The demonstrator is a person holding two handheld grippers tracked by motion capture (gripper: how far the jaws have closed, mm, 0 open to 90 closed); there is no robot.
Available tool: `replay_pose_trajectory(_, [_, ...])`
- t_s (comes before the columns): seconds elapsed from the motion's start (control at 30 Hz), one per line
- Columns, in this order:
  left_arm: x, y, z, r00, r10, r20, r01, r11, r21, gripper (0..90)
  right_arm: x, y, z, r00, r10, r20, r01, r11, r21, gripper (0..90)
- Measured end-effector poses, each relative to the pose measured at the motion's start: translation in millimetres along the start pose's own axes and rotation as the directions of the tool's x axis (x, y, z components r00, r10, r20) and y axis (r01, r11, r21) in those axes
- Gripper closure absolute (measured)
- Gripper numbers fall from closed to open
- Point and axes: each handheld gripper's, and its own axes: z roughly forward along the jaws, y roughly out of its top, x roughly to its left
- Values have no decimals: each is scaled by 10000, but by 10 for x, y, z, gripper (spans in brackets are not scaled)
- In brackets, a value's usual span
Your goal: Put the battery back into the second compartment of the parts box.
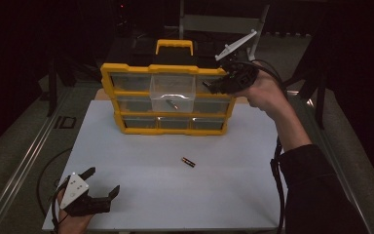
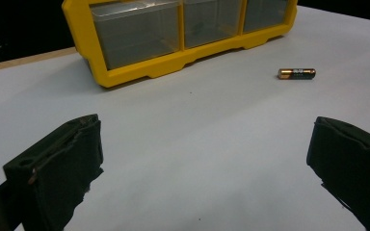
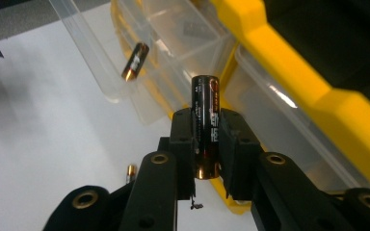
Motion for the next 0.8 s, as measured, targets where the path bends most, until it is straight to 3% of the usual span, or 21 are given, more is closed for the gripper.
replay_pose_trajectory(0.43, [-1, -1, 2, 10000, 26, 12, -26, 10000, 20, 1, 128, 250, -31, 10000, -24, -79, 19, 9983, -576, 766])
replay_pose_trajectory(0.63, [-3, 0, 1, 10000, 46, 17, -46, 10000, 20, 1, 248, 382, 82, 9995, 200, -246, -228, 9922, -1226, 763])
replay_pose_trajectory(0.8, [8, -3, -5, 10000, 15, -12, -15, 10000, 0, 1, 319, 448, 181, 9992, 226, -334, -269, 9903, -1364, 764])
